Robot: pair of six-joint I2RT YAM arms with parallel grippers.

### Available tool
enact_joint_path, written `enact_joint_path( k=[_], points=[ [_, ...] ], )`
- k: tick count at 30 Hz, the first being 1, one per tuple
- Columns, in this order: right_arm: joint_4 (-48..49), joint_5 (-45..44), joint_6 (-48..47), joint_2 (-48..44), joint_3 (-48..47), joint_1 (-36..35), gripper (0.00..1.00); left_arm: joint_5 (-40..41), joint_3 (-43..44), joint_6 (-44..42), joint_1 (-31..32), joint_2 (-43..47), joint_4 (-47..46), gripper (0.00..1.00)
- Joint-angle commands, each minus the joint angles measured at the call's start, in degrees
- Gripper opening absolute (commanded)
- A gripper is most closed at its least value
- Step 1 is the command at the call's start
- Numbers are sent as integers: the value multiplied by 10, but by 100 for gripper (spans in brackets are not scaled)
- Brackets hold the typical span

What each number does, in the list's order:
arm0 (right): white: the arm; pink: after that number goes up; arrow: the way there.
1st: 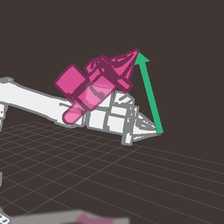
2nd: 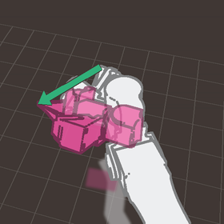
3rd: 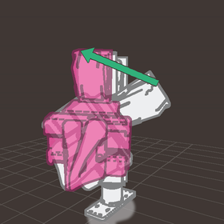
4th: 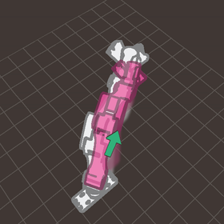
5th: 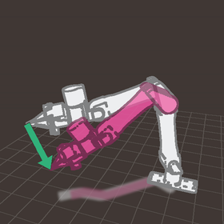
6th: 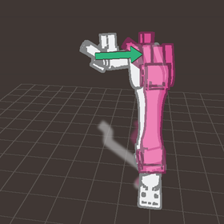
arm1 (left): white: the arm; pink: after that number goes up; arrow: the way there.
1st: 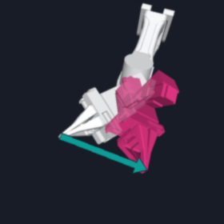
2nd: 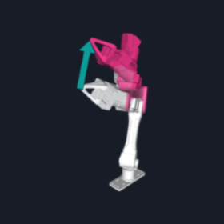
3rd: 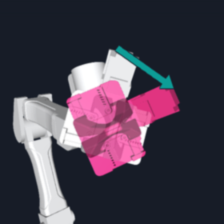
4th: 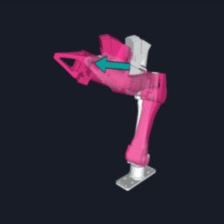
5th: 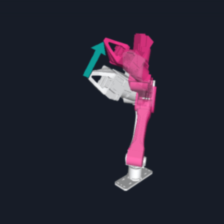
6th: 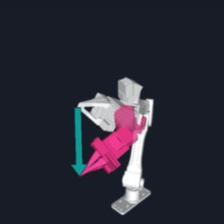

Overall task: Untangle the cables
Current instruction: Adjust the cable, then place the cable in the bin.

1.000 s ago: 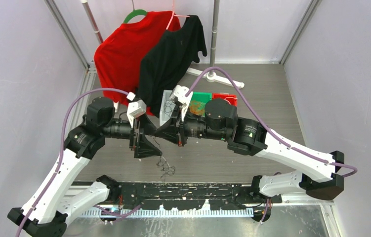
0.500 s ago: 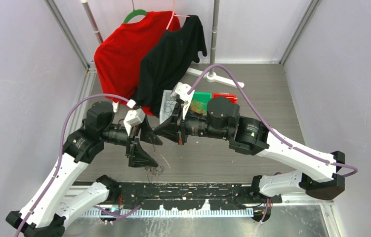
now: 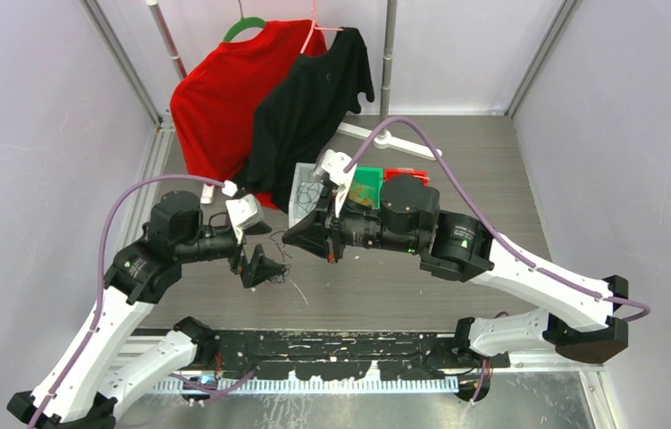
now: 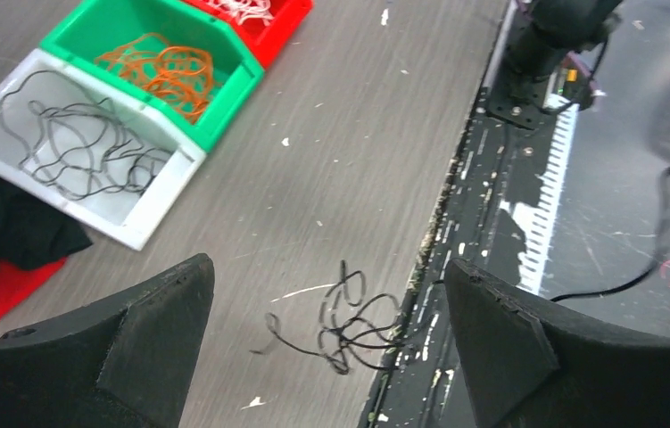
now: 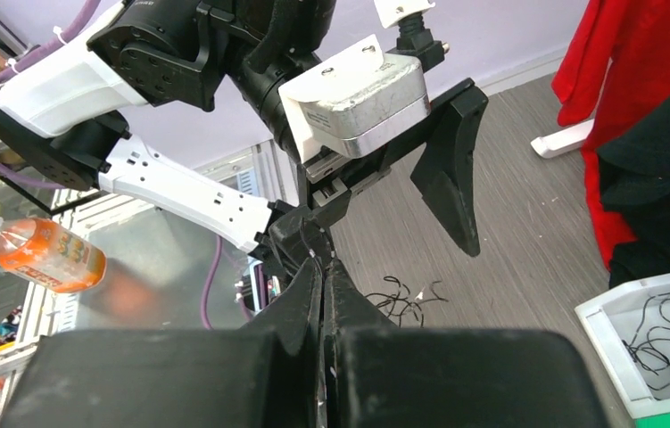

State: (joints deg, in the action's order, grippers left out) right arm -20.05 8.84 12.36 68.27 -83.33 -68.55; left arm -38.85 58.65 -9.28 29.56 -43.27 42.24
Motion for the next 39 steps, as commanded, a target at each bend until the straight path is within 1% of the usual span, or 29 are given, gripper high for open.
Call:
enact_joint_path(
  k=[1, 2, 7, 9, 14, 17, 19, 21, 26, 32, 39],
  points=[
    [8, -17, -17, -29, -20, 1, 1, 61, -6, -22, 1, 11, -12, 100],
    [6, -22, -19, -30, -20, 1, 1, 76, -5, -22, 1, 10, -12, 100],
    [-10, -47, -37, -38, -16, 2, 1, 217, 18, 0, 1, -10, -9, 100],
    [-15, -61, -44, -42, -12, 3, 1, 260, 32, 9, 1, -23, -1, 99],
    [-20, -98, -61, -37, -9, 16, 1, 314, 62, 38, -5, -51, 21, 99],
    [-27, -109, -63, -19, -17, 42, 1, 337, 86, 56, -18, -71, 40, 99],
    [-24, -114, -54, -3, -23, 74, 1, 337, 100, 58, -30, -85, 61, 99],
    [-6, -102, -40, 12, -25, 112, 1, 328, 112, 59, -45, -99, 83, 99],
    [18, -91, -39, 78, -67, 181, 1, 280, 136, 54, -88, -128, 121, 99],
    [16, -112, -62, 183, -145, 221, 1, 236, 180, 29, -124, -174, 181, 100],
    [-12, -128, -83, 299, -220, 260, 1, 224, 205, 7, -131, -181, 205, 99]
  ],
)
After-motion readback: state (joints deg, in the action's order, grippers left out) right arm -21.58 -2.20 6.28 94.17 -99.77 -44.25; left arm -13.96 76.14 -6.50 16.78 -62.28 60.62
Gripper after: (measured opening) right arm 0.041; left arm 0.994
